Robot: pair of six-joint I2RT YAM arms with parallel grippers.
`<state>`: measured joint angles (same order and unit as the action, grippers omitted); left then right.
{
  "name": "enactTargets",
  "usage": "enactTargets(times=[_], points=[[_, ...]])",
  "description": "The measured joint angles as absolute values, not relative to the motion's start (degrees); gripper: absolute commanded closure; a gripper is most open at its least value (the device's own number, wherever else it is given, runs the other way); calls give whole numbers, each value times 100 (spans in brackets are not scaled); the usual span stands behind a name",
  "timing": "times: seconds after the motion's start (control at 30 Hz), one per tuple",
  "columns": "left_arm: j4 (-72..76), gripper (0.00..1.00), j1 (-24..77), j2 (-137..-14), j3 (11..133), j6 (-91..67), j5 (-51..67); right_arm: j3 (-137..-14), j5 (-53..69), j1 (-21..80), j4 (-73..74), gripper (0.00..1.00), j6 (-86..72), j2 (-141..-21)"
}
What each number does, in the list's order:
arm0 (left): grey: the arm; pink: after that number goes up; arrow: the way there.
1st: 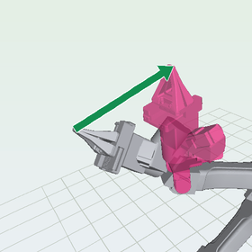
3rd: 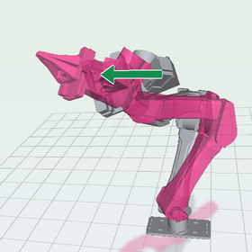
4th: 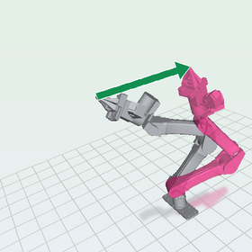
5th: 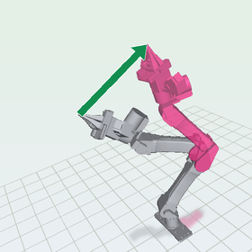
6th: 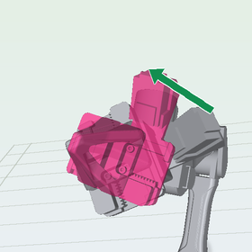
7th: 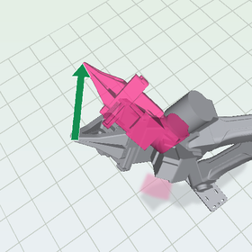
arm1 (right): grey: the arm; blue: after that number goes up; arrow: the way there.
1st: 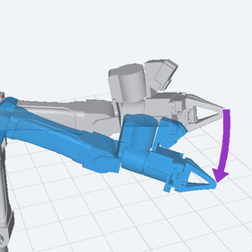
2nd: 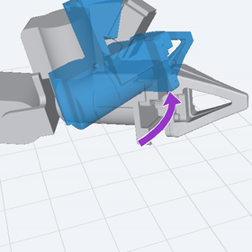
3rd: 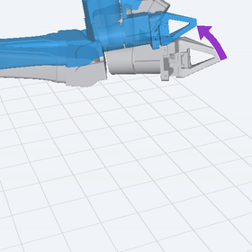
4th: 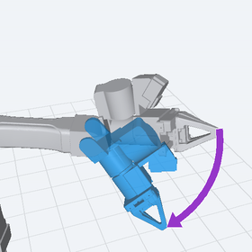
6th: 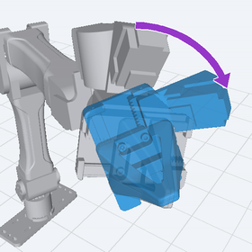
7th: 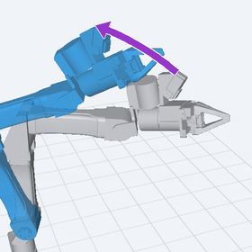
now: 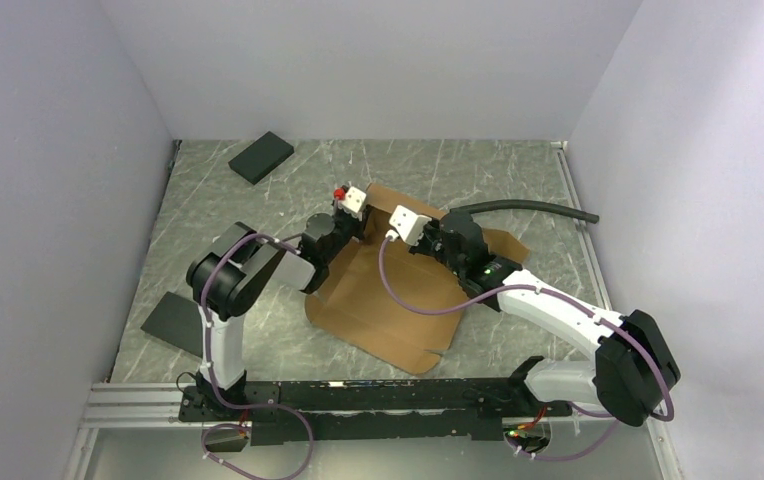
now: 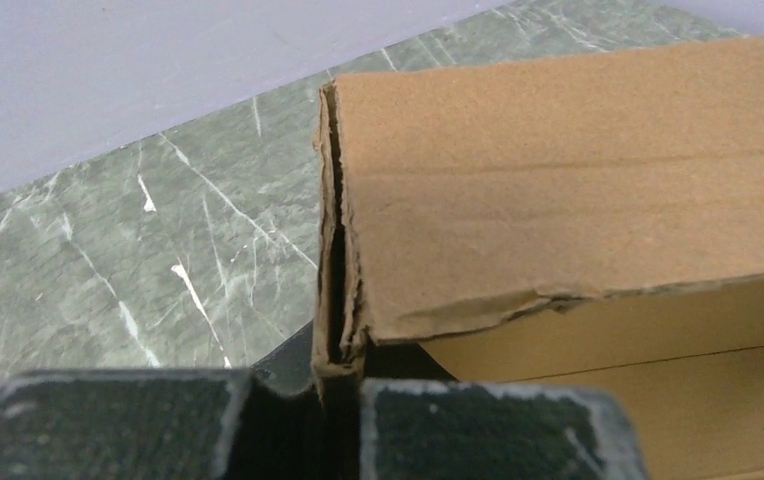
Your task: Fold the paper box
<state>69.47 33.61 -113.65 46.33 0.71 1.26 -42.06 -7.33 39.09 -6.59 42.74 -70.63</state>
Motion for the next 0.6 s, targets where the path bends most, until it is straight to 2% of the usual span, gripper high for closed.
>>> enactTargets(times=[0.03, 0.07, 0.1, 0.17, 0.4, 0.6], points=[[6910, 93, 3387, -11327, 4611, 78, 51, -4206, -729, 3911, -661, 100, 4272, -7063], [6858, 82, 3409, -11292, 4600, 86, 3, -4206, -720, 3911, -668, 100, 4261, -7067], [6759, 76, 3444, -11238, 4598, 91, -60, -4206, -716, 3911, -676, 100, 4252, -7072], [6523, 70, 3503, -11144, 4598, 154, -207, -4213, -718, 3911, -683, 100, 4237, -7083], [6077, 60, 3645, -11059, 4416, 292, -447, -4215, -720, 3909, -681, 100, 4219, -7085], [5972, 61, 3640, -11056, 4276, 342, -609, -4215, -718, 3909, -681, 100, 4217, -7087]])
